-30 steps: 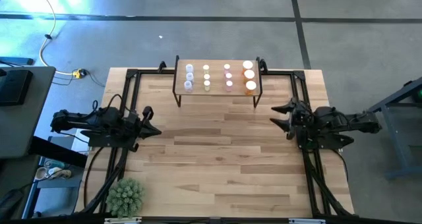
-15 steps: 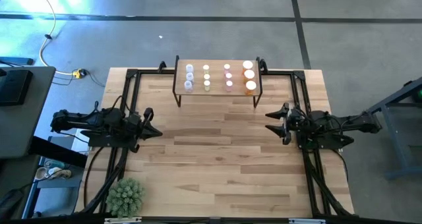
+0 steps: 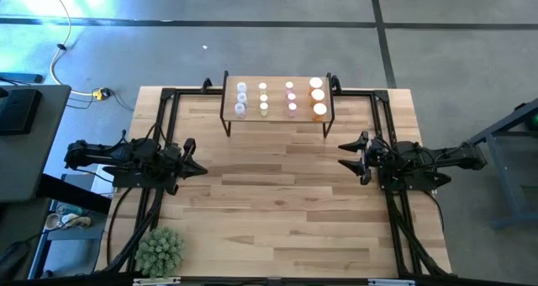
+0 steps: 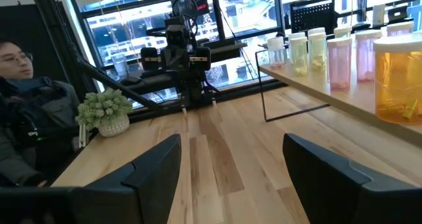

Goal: Pick and place medicine bottles onto shelf by color
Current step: Return to Home Position

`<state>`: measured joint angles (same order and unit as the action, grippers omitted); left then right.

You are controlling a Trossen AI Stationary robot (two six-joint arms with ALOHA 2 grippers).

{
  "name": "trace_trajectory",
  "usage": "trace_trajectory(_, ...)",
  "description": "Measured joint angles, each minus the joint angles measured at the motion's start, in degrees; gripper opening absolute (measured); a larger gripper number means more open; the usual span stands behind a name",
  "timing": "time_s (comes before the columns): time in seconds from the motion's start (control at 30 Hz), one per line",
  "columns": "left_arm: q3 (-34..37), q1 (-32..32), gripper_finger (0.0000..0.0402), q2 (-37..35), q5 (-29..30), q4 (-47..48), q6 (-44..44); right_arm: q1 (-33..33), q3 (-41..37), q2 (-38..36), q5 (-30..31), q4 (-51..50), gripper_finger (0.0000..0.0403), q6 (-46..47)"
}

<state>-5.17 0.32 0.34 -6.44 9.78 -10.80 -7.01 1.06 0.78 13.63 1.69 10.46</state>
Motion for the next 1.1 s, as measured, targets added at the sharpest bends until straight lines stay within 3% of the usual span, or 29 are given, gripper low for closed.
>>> trace_trajectory(1.1,-0.02,0.17,0.0000,-0.09,1.13,-0.22,-1.52,0.01,-0.02,0.02,0.07,-0.08,0.0257,0.00)
